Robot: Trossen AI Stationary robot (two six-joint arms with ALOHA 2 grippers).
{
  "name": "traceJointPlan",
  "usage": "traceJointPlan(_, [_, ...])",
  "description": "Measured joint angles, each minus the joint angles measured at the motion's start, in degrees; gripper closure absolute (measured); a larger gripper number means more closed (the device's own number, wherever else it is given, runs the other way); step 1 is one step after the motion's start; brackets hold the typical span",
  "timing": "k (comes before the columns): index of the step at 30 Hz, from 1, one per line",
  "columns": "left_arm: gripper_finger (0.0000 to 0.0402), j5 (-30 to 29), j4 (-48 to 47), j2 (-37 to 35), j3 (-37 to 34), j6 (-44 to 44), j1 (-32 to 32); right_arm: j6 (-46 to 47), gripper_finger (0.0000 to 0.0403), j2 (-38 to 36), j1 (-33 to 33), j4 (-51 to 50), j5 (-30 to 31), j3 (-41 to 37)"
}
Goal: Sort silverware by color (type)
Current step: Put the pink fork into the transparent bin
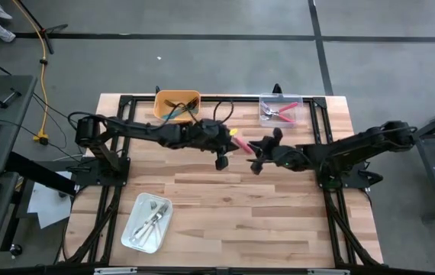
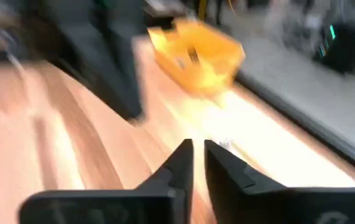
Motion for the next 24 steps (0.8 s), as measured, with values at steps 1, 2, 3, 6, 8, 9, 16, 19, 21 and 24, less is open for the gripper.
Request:
traceJointPlan(1, [0.0401, 0.08, 2.77, 0.00, -2.05, -0.86, 0.00, 2.23, 0.0360, 0.00, -0.55, -4.52, -0.03, 0.74])
traceJointPlan(2, [0.0401, 0.30, 5.78, 0.00, -4.18, -1.85, -0.02, 4.37, 0.0347, 0.07, -1.28, -8.36, -0.32, 1.46])
traceJointPlan(3, [0.0401, 0.74, 8.54, 0.00, -6.34, -2.77, -0.12, 6.25, 0.0334, 0.36, -2.12, -11.15, -1.18, 1.97])
traceJointPlan(6, [0.0401, 1.59, 15.29, -0.55, -12.65, -5.53, -0.49, 9.32, 0.0291, 1.49, -5.78, -15.79, -5.81, 2.46])
traceJointPlan(8, [0.0401, 1.66, 19.93, -1.54, -16.06, -6.15, -1.01, 9.67, 0.0265, 2.59, -8.63, -15.35, -11.08, 2.67])
traceJointPlan(9, [0.0401, 1.53, 21.79, -2.39, -17.79, -6.52, -1.27, 9.59, 0.0252, 3.36, -10.17, -14.45, -13.58, 2.68])
traceJointPlan(16, [0.0401, -0.91, 34.27, -9.50, -29.73, -7.21, -2.88, 6.24, 0.0218, 11.55, -19.87, -11.77, -25.16, 5.55])
traceJointPlan(19, [0.0401, -0.98, 39.19, -12.66, -34.90, -8.39, -2.91, 2.88, 0.0221, 16.69, -22.13, -12.12, -27.58, 9.58])
traceJointPlan(21, [0.0401, -1.11, 41.64, -15.06, -38.11, -9.18, -2.89, 1.19, 0.0224, 20.55, -23.32, -12.86, -29.59, 13.09])
traceJointPlan(24, [0.0401, -1.97, 44.22, -17.45, -41.21, -9.19, -2.89, -0.42, 0.0230, 26.03, -24.90, -16.78, -32.29, 18.37])
